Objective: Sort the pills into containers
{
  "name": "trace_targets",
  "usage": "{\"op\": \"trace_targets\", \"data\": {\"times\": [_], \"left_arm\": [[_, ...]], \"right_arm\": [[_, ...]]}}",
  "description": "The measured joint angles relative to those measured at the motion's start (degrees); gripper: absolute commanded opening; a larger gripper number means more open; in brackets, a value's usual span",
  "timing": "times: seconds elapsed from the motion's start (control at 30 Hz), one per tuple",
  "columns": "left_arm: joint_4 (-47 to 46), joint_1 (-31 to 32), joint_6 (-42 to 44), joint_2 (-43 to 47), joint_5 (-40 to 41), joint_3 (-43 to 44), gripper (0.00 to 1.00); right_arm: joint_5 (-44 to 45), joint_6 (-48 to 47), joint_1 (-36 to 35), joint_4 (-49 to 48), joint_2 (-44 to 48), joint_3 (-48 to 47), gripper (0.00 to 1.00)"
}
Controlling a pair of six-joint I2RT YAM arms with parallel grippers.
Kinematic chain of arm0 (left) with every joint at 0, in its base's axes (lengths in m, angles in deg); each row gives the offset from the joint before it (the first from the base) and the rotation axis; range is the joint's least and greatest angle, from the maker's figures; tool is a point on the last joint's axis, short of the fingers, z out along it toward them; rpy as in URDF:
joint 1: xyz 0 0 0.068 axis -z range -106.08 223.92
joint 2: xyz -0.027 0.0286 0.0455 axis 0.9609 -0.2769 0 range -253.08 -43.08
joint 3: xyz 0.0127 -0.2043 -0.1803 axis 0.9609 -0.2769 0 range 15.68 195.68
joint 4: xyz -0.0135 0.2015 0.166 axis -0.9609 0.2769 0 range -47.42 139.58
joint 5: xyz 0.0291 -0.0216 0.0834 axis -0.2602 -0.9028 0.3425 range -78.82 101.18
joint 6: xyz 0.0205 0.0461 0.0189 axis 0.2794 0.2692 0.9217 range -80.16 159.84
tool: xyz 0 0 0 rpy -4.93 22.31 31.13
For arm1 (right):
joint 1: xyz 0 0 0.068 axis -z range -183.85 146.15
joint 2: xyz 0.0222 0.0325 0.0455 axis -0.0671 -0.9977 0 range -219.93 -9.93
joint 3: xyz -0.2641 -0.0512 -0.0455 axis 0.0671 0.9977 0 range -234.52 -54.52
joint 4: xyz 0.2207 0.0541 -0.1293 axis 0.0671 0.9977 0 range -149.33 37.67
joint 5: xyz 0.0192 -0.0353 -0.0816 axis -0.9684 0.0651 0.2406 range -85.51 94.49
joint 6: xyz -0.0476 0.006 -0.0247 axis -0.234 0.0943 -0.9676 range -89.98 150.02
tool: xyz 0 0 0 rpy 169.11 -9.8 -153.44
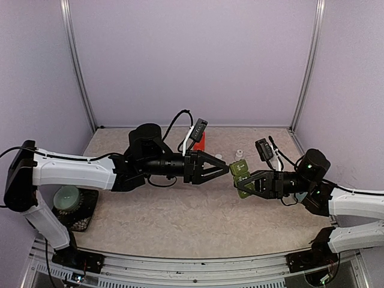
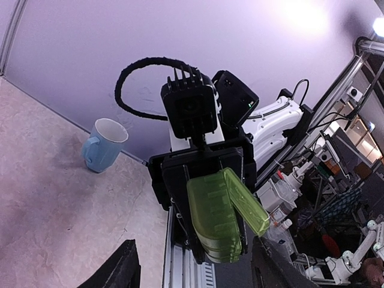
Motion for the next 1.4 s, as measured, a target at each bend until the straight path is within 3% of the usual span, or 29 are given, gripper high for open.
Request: {"op": "trace_targets", "data": {"times": [0.8,1.4], "left_arm": [[2.6,-0.2,0.4,-1.4,-0.3,2.2,0.60],[6.5,0.2,2.0,-3.0,-1.7,5.1,0.60]], "right_arm": [[-1.0,-0.6,-1.3,-0.2,-2.3,-0.2,0.00],[-1.9,-10.8,-3.4,16.0,-5.2,-7.6,0.00]]}}
